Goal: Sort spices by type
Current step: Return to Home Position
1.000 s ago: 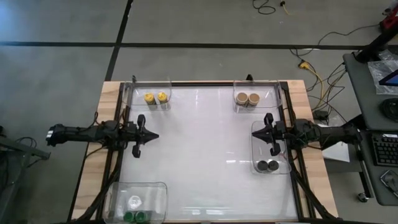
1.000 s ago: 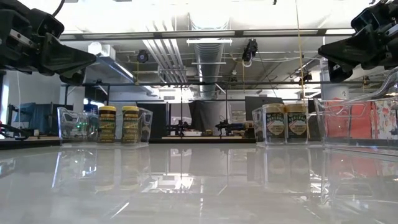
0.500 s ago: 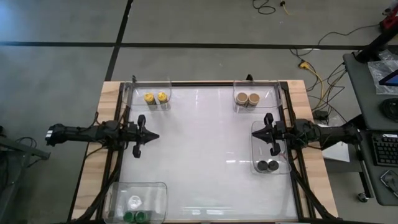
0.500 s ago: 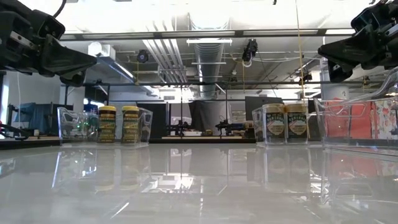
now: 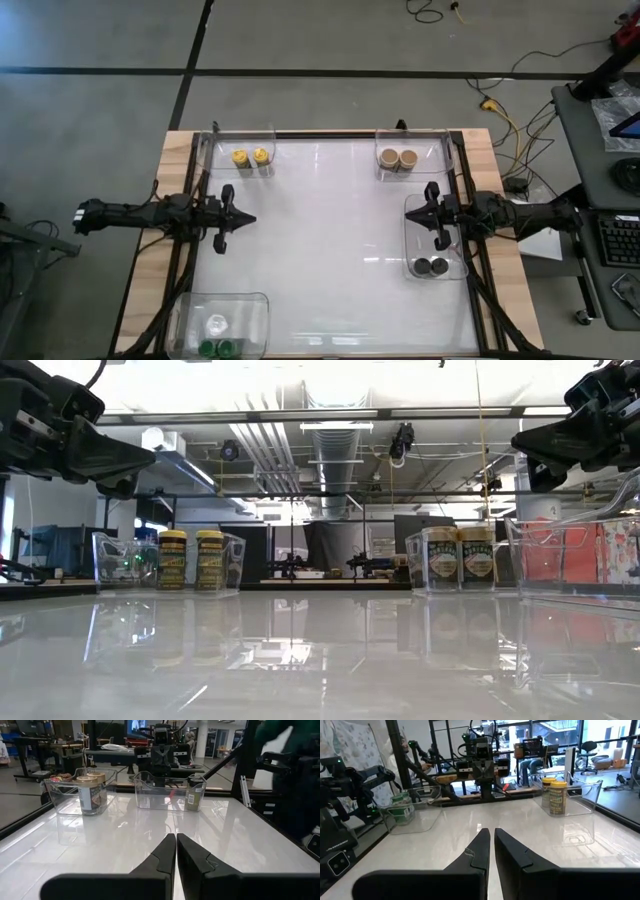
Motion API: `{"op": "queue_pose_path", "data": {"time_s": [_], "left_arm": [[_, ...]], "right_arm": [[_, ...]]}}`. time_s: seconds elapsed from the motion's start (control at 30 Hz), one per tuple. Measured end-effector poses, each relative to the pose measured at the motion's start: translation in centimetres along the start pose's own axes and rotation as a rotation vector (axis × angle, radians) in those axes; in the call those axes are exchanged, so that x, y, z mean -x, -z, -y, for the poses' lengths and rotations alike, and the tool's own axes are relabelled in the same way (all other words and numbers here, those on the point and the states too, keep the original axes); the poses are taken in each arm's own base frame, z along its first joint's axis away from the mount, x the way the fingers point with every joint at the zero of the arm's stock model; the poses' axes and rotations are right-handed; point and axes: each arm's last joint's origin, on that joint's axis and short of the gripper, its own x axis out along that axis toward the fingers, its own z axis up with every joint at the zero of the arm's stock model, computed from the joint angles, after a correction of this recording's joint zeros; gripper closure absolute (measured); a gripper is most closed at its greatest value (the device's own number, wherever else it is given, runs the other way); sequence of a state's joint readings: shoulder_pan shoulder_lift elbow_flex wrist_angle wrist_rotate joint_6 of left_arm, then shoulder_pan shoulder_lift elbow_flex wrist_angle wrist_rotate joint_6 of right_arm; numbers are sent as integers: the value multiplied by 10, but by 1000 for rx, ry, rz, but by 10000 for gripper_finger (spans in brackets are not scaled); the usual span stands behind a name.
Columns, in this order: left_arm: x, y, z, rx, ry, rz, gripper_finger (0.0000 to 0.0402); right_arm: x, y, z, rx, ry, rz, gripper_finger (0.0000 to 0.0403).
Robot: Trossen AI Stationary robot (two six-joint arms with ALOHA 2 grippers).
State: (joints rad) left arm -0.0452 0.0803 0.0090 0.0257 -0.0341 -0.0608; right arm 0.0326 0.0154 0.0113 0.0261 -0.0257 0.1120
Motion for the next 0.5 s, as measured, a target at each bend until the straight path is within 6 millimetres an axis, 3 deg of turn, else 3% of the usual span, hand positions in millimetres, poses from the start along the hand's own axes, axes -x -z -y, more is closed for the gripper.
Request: {"op": "queue_pose_path", "data": {"time_s": [0.5], "left_arm": [[-1,1,0,0,-1,-9,401]], "right_arm": [[0,0,0,0,0,0,385]]}}
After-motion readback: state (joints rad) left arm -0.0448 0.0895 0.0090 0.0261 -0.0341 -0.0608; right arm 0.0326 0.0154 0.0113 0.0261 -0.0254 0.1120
